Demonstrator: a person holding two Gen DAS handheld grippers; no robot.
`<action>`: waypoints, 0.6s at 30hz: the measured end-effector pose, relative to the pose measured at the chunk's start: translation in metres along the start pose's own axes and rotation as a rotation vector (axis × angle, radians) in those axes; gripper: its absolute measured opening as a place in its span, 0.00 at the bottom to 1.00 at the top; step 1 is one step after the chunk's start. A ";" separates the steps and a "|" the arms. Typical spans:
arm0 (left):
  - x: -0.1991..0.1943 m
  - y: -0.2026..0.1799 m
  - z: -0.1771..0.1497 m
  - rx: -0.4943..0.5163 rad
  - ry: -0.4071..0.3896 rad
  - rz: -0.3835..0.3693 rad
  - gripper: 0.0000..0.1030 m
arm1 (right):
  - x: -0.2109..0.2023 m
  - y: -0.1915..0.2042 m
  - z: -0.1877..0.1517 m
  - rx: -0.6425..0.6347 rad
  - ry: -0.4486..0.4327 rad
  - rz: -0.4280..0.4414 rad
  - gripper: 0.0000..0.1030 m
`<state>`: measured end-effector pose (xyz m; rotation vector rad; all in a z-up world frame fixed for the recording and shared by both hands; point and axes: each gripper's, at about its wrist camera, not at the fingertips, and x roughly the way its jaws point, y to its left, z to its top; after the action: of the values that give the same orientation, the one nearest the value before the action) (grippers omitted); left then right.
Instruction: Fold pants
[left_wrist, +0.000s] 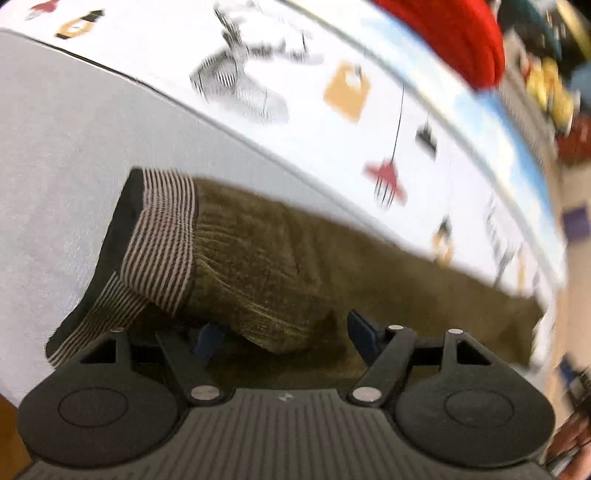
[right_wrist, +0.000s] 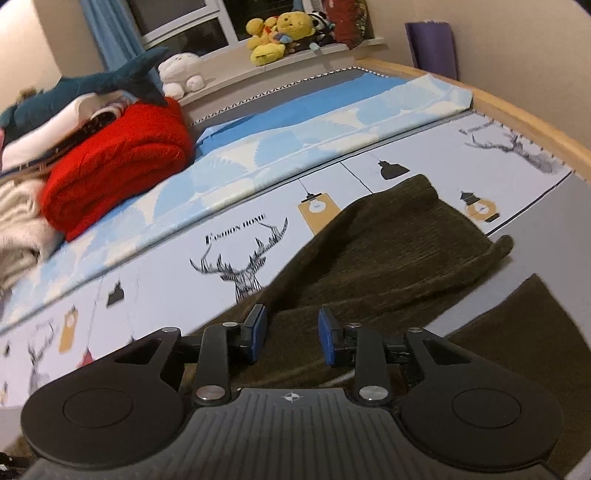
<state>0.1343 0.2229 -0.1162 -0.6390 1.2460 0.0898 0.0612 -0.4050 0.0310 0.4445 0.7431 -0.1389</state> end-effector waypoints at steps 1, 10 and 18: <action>-0.002 0.001 0.003 -0.030 -0.012 -0.018 0.76 | 0.006 -0.003 0.003 0.022 -0.003 0.007 0.32; 0.008 -0.001 0.006 -0.143 0.010 -0.006 0.81 | 0.087 -0.012 0.015 0.190 0.076 0.053 0.46; 0.019 0.005 0.012 -0.191 0.023 0.011 0.79 | 0.153 0.012 0.011 0.137 0.129 0.005 0.51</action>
<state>0.1484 0.2281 -0.1331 -0.8002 1.2727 0.2133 0.1836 -0.3937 -0.0618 0.5901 0.8622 -0.1586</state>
